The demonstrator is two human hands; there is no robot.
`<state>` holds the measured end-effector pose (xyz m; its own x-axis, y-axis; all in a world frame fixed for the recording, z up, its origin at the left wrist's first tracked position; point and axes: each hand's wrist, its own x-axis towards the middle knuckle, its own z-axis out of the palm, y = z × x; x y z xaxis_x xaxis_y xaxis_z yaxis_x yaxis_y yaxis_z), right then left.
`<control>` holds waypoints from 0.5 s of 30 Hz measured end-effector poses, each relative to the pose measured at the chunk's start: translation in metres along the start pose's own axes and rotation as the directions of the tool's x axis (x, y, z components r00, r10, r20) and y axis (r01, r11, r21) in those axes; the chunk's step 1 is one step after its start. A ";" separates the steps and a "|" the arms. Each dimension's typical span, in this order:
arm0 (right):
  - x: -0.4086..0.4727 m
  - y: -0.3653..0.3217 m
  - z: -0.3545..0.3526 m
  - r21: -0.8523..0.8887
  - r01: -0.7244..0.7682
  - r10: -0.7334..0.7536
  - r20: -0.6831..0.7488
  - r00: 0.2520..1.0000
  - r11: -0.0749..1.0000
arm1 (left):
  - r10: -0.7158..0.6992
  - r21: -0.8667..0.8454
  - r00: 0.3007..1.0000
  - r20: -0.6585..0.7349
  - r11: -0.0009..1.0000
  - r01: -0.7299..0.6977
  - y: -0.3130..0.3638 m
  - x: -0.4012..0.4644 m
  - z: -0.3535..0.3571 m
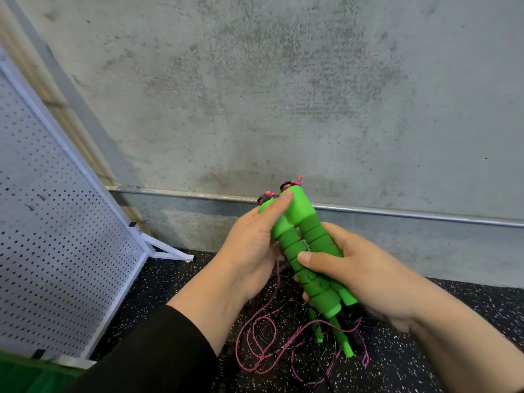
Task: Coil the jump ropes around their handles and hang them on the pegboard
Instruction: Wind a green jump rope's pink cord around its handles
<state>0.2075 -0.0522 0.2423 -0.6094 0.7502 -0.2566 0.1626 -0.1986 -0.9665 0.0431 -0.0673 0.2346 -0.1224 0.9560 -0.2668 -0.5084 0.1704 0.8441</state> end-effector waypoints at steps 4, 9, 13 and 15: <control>-0.003 -0.003 0.001 0.020 -0.039 0.037 0.105 0.994 0.999 | -0.047 -0.024 0.998 0.050 0.999 0.048 0.002 0.004 -0.008; -0.003 -0.009 0.005 0.309 -0.169 0.115 0.187 0.976 0.936 | -0.094 -0.039 0.991 0.093 0.994 0.098 0.004 0.003 -0.008; -0.002 -0.008 0.007 0.427 -0.246 0.155 0.238 0.959 0.870 | -0.045 -0.005 0.998 0.040 0.999 0.046 0.006 0.003 -0.009; -0.002 -0.008 0.003 0.414 -0.226 0.138 0.231 0.963 0.882 | 0.112 0.312 0.983 -0.147 0.948 -0.061 0.005 0.007 -0.015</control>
<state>0.2050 -0.0541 0.2502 -0.7436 0.5493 -0.3812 -0.0405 -0.6061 -0.7944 0.0265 -0.0637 0.2302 -0.3022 0.9235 -0.2362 -0.2088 0.1776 0.9617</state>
